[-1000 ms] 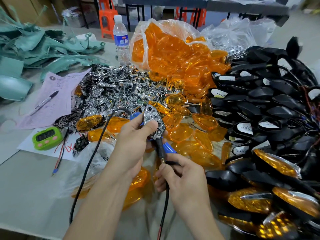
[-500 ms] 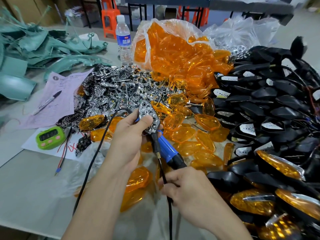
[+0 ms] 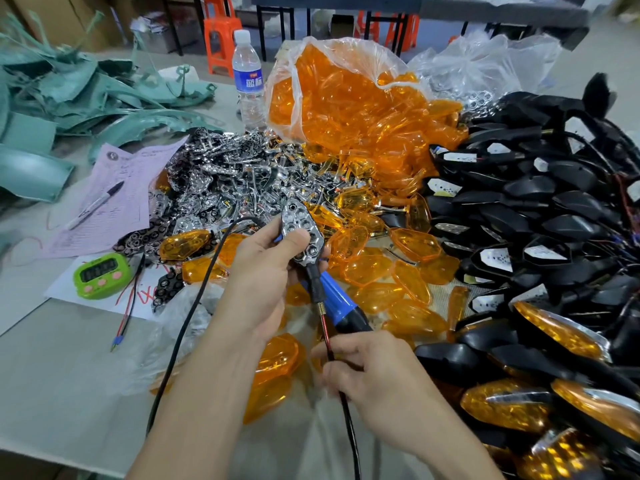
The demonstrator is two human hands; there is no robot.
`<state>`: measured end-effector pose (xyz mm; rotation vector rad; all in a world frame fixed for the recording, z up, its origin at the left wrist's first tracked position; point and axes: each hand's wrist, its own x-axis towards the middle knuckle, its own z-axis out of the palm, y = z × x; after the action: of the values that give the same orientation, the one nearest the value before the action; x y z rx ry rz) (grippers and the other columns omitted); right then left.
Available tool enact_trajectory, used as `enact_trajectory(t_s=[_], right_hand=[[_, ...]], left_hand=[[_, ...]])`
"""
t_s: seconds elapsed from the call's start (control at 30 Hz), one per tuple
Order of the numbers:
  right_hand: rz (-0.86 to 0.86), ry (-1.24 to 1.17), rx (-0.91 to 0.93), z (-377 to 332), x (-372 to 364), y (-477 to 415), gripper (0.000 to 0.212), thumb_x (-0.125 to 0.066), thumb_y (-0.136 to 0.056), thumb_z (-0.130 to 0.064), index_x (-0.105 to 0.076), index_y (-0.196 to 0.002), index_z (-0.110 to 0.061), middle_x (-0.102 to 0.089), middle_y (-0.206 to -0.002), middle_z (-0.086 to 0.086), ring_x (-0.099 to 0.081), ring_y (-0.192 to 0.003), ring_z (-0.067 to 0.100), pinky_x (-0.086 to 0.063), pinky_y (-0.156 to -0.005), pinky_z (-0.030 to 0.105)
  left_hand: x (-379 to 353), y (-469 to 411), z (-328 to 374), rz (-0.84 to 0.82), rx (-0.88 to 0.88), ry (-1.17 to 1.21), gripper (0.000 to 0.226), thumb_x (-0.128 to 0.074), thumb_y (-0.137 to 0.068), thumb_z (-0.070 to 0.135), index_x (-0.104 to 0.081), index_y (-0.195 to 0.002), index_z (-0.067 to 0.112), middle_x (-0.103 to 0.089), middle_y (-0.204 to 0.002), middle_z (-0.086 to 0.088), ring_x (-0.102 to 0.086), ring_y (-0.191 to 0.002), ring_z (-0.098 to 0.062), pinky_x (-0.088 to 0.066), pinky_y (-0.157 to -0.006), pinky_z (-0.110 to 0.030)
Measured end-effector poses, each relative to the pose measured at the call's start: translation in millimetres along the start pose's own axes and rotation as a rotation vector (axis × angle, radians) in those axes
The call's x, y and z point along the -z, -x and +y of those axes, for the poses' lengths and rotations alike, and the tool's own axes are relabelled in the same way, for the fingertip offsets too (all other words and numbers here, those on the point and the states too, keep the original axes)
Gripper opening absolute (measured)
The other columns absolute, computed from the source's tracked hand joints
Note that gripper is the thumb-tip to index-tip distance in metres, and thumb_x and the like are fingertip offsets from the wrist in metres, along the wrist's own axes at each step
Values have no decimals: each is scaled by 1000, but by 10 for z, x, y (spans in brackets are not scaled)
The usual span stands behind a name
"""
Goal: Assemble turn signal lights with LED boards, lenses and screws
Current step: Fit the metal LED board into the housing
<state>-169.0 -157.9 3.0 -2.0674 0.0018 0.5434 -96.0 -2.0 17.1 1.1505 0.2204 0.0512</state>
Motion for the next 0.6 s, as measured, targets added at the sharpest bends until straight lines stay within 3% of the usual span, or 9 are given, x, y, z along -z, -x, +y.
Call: enact_trajectory(t_s=[0.07, 0.17, 0.33, 0.47, 0.6], right_hand=[[107, -67, 64, -27, 0, -37, 9, -71, -93, -28, -78, -89, -31, -76, -83, -4, -71, -76, 14, -62, -76, 35], [129, -245, 66, -59, -53, -95, 20, -69, -96, -18, -79, -81, -28, -76, -74, 1, -73, -72, 22, -63, -78, 47], [159, -406, 19, -14, -125, -93, 31, -66, -99, -13, -80, -80, -33, -75, -70, 6, -67, -59, 14, -62, -66, 33], [223, -424, -7, -10, -128, -98, 28, -68, -98, -15, -80, -78, -32, -75, -69, 4, -68, -58, 15, -63, -65, 33], [257, -411, -4, 1, -152, -85, 30, -69, -97, -18, -78, -80, -41, -75, -68, 1, -68, -57, 12, -61, -62, 29]], left_hand=[[-11, 7, -16, -38, -9, -15, 9, -58, -102, 6, -66, -105, 4, -75, -85, -6, -75, -79, -24, -61, -63, -29], [-7, 12, -20, -76, -27, -52, 17, -59, -103, 8, -64, -116, -1, -76, -92, -10, -76, -83, -25, -61, -67, -30], [32, 49, -16, -172, -51, -210, 28, -63, -99, 4, -64, -128, 6, -68, -122, -24, -74, -95, -23, -63, -82, -38], [45, 92, -38, -250, -48, -241, 37, -60, -97, -9, -65, -123, 17, -73, -119, -15, -75, -105, -26, -62, -79, -31], [40, 102, -38, -279, -54, -233, 48, -59, -98, -10, -61, -133, 22, -73, -118, -14, -76, -104, -25, -61, -75, -29]])
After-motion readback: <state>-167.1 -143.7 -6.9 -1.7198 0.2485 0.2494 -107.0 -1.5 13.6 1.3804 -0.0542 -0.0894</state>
